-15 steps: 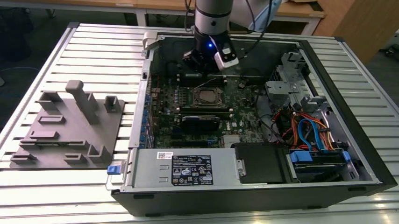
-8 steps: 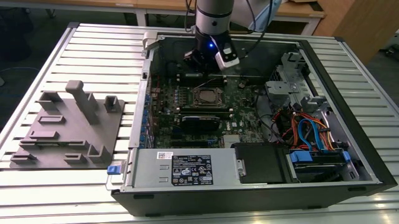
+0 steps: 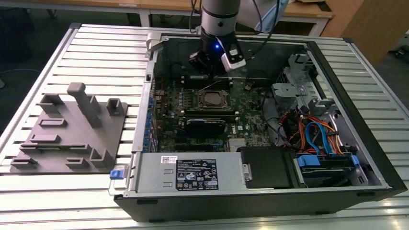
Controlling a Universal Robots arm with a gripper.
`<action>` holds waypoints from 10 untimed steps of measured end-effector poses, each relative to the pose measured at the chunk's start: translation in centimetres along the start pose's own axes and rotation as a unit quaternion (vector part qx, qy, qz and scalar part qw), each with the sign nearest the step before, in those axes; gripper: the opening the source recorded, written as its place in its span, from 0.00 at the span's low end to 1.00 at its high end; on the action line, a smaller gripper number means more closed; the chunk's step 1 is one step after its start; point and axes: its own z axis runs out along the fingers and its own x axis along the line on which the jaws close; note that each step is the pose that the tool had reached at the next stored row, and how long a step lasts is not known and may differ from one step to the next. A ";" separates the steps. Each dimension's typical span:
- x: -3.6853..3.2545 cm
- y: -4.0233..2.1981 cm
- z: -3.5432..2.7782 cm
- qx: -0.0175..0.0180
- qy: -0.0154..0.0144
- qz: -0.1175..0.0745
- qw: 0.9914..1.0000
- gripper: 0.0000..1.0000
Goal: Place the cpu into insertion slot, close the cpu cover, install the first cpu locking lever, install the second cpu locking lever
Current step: 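Install the first cpu locking lever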
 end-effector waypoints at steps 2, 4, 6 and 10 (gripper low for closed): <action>-0.09 0.01 0.02 0.000 0.000 0.000 1.000 0.10; -0.24 0.03 0.04 0.000 0.000 0.000 1.000 0.10; -0.42 0.05 0.07 0.000 0.000 0.000 1.000 0.10; -0.77 0.06 0.14 0.000 0.000 -0.002 1.000 0.10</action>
